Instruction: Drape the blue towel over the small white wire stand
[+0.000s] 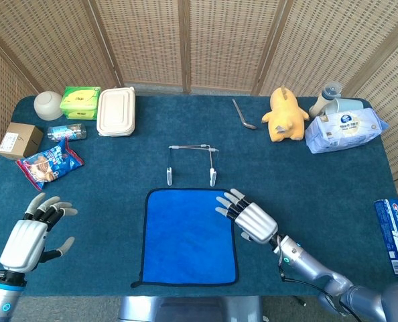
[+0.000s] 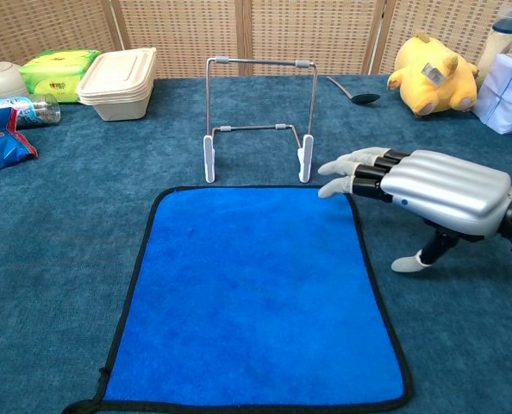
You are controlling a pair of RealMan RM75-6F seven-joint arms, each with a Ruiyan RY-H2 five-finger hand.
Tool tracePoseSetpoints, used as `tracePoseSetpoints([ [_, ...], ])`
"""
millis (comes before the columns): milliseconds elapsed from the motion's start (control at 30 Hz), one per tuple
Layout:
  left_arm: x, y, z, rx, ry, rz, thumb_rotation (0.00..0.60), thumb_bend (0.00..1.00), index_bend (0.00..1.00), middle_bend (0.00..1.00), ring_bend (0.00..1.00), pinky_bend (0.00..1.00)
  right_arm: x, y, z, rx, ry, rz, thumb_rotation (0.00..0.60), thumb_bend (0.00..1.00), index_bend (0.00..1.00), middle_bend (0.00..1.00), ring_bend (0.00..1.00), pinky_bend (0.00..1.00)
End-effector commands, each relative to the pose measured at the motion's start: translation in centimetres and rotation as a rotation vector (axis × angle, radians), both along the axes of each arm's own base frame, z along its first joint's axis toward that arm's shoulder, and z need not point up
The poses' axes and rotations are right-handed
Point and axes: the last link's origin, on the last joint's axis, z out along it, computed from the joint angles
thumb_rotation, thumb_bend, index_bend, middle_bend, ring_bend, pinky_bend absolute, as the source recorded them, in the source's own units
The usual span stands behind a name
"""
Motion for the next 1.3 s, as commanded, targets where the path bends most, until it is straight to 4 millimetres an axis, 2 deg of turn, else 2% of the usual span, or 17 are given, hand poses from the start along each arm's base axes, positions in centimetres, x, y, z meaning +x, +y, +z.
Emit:
tracePoseSetpoints([
  [33,-0.1,0.0,0.0,0.001,-0.001,0.002,0.600,0.38,0.32,0.29,0.19,0.05,0.1,0.0,-0.2,0.003,0.002,0.000,0.600,0.04,0.15,0.07,0.00,0.00],
  [700,-0.8,-0.1,-0.2,-0.001,-0.010,0.014,0.600,0.38,0.32,0.29,0.19,0.05,1.0,-0.4,-1.3,0.013,-0.003,-0.004,0.600,0.03,0.14,0.07,0.00,0.00],
  [1300,-1.4,-0.2,-0.3,0.000,-0.030,0.017,0.600,0.38,0.32,0.28,0.17,0.05,2.8,-0.5,-2.2,0.015,-0.017,0.003,0.600,0.03,0.13,0.07,0.00,0.00],
])
